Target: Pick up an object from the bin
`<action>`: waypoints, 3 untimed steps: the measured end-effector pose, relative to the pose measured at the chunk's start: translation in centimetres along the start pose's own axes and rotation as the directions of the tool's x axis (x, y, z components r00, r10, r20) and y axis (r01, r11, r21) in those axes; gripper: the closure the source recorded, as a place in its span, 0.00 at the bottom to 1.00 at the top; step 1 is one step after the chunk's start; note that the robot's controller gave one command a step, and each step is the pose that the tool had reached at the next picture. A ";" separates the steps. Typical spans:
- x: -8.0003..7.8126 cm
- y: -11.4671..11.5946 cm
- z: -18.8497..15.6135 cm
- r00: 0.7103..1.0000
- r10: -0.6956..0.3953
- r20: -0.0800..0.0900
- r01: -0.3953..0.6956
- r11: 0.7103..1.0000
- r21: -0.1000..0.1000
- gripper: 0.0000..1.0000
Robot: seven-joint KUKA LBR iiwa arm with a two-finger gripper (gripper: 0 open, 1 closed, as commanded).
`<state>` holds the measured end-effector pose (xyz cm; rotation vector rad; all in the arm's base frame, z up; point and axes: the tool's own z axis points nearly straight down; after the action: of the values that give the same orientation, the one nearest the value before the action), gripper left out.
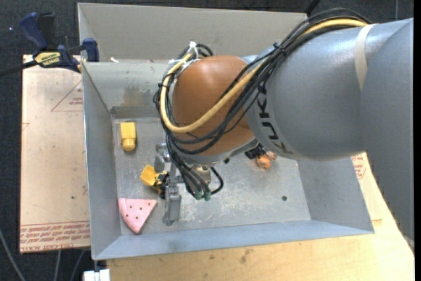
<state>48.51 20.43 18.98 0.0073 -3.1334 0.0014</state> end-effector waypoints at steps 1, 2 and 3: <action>-0.2 -0.1 -0.4 1.000 0.004 0.008 -0.004 1.000 -0.002 0.00; -2.0 -2.0 4.3 1.000 -0.009 0.014 0.009 1.000 -0.004 0.00; -4.1 -2.6 6.7 1.000 -0.013 0.003 0.013 1.000 0.000 0.00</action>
Offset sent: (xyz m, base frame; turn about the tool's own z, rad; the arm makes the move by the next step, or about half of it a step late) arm 0.0253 -0.0304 -0.0647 -0.0118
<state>52.53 17.87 12.26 0.0275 -3.1362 0.0019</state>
